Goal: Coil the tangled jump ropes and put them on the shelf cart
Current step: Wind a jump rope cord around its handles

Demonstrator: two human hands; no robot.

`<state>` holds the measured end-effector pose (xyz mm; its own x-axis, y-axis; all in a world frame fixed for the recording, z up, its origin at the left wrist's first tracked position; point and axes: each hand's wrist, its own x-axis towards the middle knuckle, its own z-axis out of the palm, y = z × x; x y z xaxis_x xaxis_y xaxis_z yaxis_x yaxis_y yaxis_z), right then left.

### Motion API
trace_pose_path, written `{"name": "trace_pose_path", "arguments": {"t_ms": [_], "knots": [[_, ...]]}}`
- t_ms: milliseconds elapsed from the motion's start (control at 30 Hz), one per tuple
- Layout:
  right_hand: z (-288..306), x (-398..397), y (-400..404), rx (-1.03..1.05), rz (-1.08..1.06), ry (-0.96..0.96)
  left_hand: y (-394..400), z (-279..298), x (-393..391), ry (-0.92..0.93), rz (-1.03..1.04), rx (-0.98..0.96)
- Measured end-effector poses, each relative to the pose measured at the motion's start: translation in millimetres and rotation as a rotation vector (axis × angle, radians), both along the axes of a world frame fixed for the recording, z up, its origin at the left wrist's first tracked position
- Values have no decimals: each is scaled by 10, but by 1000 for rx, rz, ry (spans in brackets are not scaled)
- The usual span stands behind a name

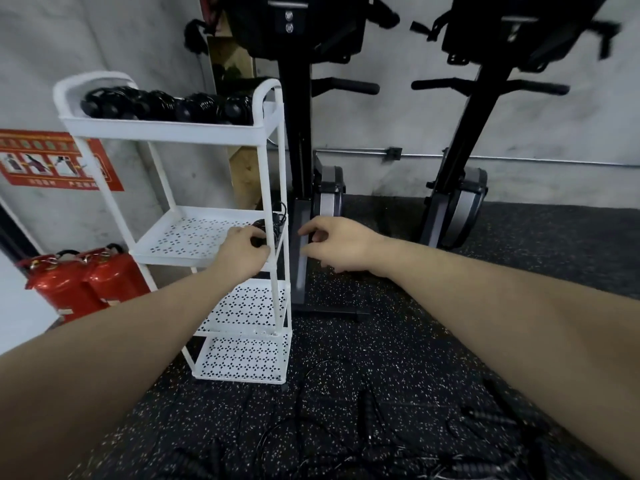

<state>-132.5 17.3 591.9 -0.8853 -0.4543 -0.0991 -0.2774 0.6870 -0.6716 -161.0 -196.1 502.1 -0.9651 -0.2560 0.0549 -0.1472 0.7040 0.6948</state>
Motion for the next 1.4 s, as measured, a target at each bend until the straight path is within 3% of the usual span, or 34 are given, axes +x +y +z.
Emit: {"name": "trace_pose_path", "arguments": {"t_ms": [300,500,833,1400], "knots": [[498,1206,571,143,106,75,917,547,1504,-147,-369,58],[224,2051,1141,294,161,24,1672,285,2317,-308,-590,32],[-987,2483,1993,330,88,-99,2419,-828,2888,-533,-629,115],[-3526,1499,2390,254,-84,-487,2610,-3100,2102,-886,-349,293]]}}
